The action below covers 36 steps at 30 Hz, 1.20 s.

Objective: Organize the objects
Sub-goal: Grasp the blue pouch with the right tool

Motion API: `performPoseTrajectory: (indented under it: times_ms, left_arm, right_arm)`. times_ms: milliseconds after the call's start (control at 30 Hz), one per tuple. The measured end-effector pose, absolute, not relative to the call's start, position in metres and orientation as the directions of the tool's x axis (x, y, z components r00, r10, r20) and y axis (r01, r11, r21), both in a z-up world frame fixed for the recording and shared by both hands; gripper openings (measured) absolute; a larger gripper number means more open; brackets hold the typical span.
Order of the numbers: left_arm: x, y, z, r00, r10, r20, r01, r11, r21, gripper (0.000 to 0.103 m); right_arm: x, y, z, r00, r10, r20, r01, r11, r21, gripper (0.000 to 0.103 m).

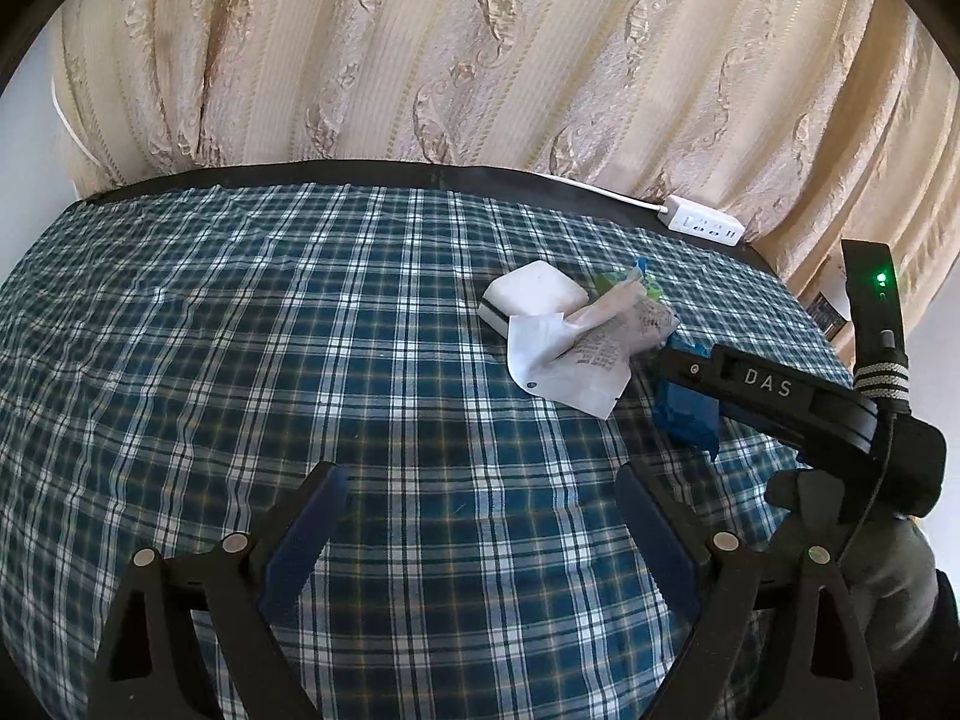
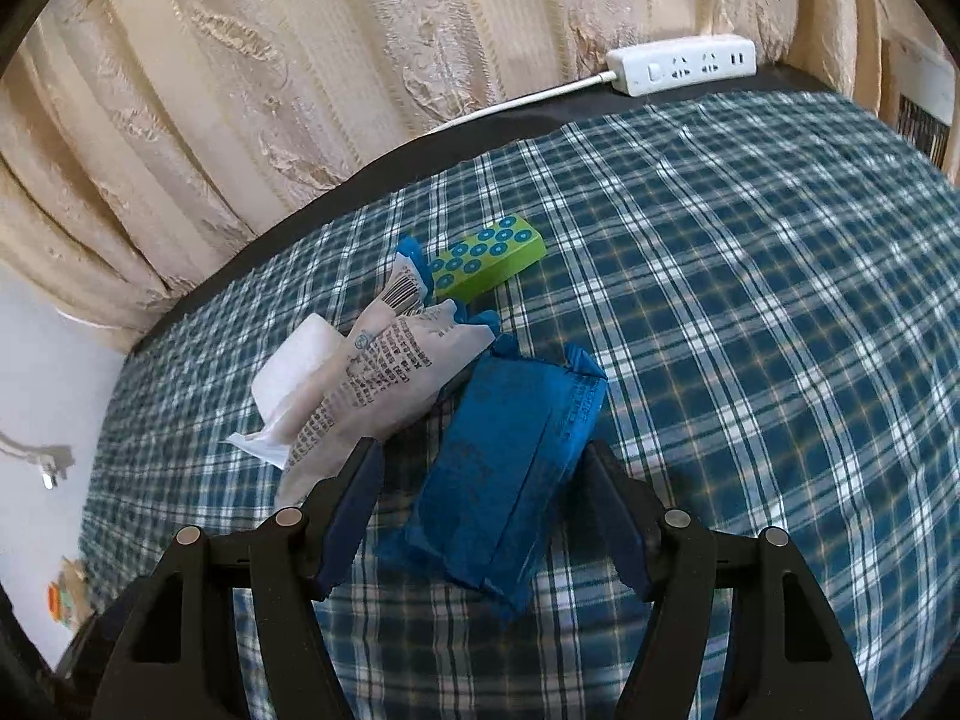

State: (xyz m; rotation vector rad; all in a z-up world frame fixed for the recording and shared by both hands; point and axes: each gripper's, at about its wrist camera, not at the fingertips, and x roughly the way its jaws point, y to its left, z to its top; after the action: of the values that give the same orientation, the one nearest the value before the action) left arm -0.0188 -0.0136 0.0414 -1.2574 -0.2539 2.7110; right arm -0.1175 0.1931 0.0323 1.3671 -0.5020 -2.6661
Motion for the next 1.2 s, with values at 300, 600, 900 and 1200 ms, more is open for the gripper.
performPoseTrajectory:
  times_ms: [300, 600, 900, 1200]
  left_arm:
    - [-0.021, -0.013, 0.038, -0.633, 0.194, -0.75, -0.054, -0.977, -0.207, 0.094]
    - [-0.021, -0.013, 0.036, -0.629, 0.19, -0.754, -0.049, -0.978, -0.205, 0.094]
    - [-0.021, -0.012, 0.035, -0.626, 0.188, -0.757, -0.053, -0.978, -0.2, 0.094]
    - [-0.022, -0.009, 0.032, -0.619, 0.177, -0.765, -0.053, -0.981, -0.185, 0.094]
  right_arm:
    - [-0.119, 0.184, 0.03, -0.611, -0.165, -0.774, -0.029, -0.973, 0.23, 0.069]
    - [-0.115, 0.184, 0.028, -0.623, -0.126, -0.772, -0.013, -0.985, 0.171, 0.068]
    - [-0.104, 0.196, 0.029, -0.629, -0.111, -0.769, -0.022, -0.987, 0.16, 0.061]
    - [-0.089, 0.208, 0.03, -0.636, -0.101, -0.766, -0.033, -0.987, 0.157, 0.054]
